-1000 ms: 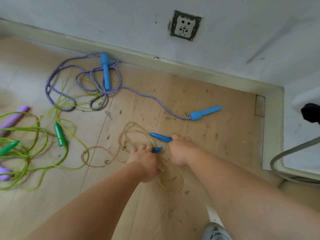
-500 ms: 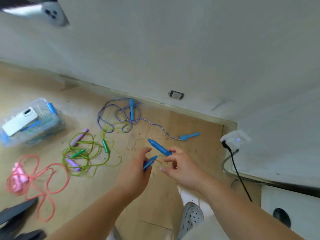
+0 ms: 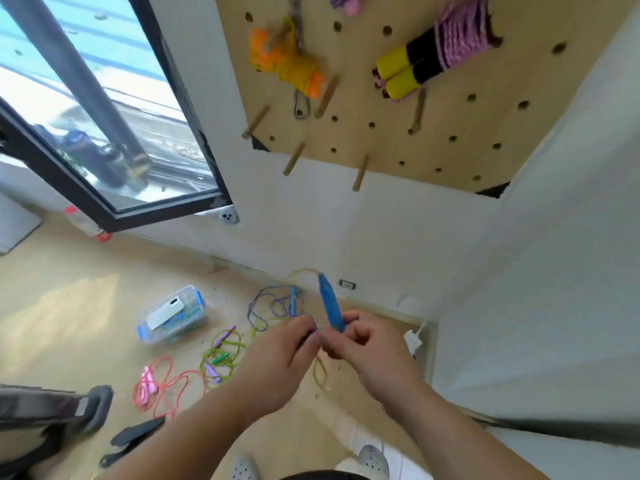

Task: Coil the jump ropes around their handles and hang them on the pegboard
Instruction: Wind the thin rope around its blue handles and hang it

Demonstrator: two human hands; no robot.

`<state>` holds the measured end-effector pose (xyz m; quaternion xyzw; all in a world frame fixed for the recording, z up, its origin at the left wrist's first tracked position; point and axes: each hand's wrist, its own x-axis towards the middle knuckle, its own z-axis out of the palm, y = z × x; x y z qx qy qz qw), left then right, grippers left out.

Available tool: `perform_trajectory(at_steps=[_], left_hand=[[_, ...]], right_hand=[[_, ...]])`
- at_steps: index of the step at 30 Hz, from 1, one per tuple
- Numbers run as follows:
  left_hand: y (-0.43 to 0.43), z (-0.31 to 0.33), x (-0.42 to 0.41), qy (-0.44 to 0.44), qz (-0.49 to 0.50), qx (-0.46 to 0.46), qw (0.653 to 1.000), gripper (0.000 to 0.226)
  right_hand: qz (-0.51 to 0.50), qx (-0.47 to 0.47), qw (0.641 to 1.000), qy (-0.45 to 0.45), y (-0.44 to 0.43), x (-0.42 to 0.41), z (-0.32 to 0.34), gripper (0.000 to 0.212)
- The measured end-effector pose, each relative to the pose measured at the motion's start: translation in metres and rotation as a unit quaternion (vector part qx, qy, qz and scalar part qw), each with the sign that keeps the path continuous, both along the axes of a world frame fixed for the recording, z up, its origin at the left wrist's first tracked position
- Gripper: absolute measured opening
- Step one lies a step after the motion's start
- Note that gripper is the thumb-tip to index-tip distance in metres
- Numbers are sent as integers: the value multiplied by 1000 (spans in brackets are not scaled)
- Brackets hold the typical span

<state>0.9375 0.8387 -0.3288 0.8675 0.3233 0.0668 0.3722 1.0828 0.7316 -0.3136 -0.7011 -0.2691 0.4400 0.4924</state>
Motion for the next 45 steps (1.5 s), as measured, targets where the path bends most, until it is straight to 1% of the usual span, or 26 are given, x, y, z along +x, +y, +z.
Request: perform_trajectory(at_steps=[2,5,7,9,10,12,14,16,19,22,24,25,26,28,30,31,32,33,34,36,38,39,40,41,43,45], left_hand=[[-11,15,8,15,-53,42,998,22],[-26,26,18,47,-82,66,993,26],[-33,29,22,58,-86,76,992,21],[-37,25,22,49,-77,80,993,17],[-37,24,22,48,-68,84,993,17],[-35,22,19,56,-49,95,993,20],[-30,22,14,67,-43,112,991,21],[-23,25,7,61,-41,108,991,20],[-7,27,-8,24,-5,51,998,13],[15,23,-32,-21,46,15,999,6],[31,21,-51,-18,54,-7,998,12],[39,21,-60,-16,58,-40,997,17],[47,21,-70,-26,70,-94,993,20],[59,22,-87,-62,116,-182,974,29],[71,18,-101,-71,151,-208,964,29],[79,14,-107,-65,168,-226,957,23],[86,9,-112,-55,190,-263,944,16],[92,6,-116,-46,214,-322,921,16],[96,4,-119,-42,230,-395,888,19],[97,6,-123,-52,225,-520,822,22],[89,11,-122,-71,201,-589,780,24],[82,14,-120,-78,187,-605,770,23],[75,18,-118,-82,175,-609,769,22],[68,21,-115,-84,164,-604,776,22],[57,24,-109,-71,129,-554,819,27],[51,23,-106,-49,100,-506,856,31]], right_hand=[[-31,25,997,66,-10,1,9,50],[-64,36,992,104,-24,6,17,43],[-79,33,991,101,-31,11,19,39],[-68,25,993,93,-36,11,21,28],[-61,23,994,93,-37,10,22,27],[-48,18,995,82,-37,5,22,39],[-54,11,996,68,-34,-2,26,26],[-76,12,995,69,-29,-10,30,13],[-117,8,992,42,-21,-22,28,11],[-217,19,976,31,-17,-30,22,20],[-290,16,957,20,-18,-33,19,22],[-323,15,946,15,-19,-34,17,23],[-351,14,936,11,-21,-36,16,23],[-389,8,921,14,-25,-42,13,23],[-403,-7,915,24,-29,-51,6,22],[-399,-17,916,28,-29,-57,1,22],[-391,-27,920,34,-29,-63,-3,22],[-377,-34,925,40,-27,-71,-5,24],[-359,-38,932,45,-24,-80,-5,25],[-307,-49,949,52,-16,-100,-1,27],[-227,-75,970,30,-6,-122,6,25],[-177,-88,980,11,0,-133,11,23],[-125,-96,988,-11,6,-144,16,19],[-75,-96,992,-41,12,-152,19,15],[12,-100,988,-119,24,-163,27,7],[70,-129,973,-178,31,-169,36,2]])
